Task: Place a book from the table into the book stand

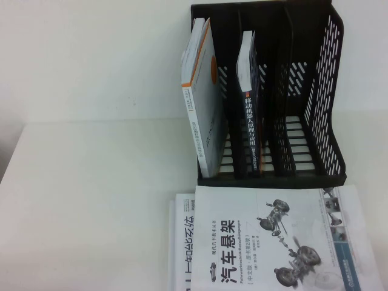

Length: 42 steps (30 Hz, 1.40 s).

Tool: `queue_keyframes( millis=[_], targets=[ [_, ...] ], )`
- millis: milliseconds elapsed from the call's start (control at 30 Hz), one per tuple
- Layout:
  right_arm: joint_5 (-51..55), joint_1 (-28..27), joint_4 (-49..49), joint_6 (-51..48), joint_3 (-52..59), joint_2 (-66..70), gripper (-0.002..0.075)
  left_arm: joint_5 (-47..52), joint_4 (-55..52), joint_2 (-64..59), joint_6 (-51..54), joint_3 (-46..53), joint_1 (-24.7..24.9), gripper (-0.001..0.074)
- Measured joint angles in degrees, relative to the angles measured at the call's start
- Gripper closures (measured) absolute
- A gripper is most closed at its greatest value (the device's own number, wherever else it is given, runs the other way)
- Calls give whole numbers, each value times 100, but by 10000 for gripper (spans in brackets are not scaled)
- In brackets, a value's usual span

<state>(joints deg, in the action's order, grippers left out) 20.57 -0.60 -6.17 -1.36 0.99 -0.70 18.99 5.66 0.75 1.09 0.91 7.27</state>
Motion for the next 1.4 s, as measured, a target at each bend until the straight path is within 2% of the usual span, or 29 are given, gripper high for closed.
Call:
queue_keyframes(
  millis=[1400],
  targets=[
    [0,0,131,0,0,0,729,0,-63,0,10,0,0,738]
  ],
)
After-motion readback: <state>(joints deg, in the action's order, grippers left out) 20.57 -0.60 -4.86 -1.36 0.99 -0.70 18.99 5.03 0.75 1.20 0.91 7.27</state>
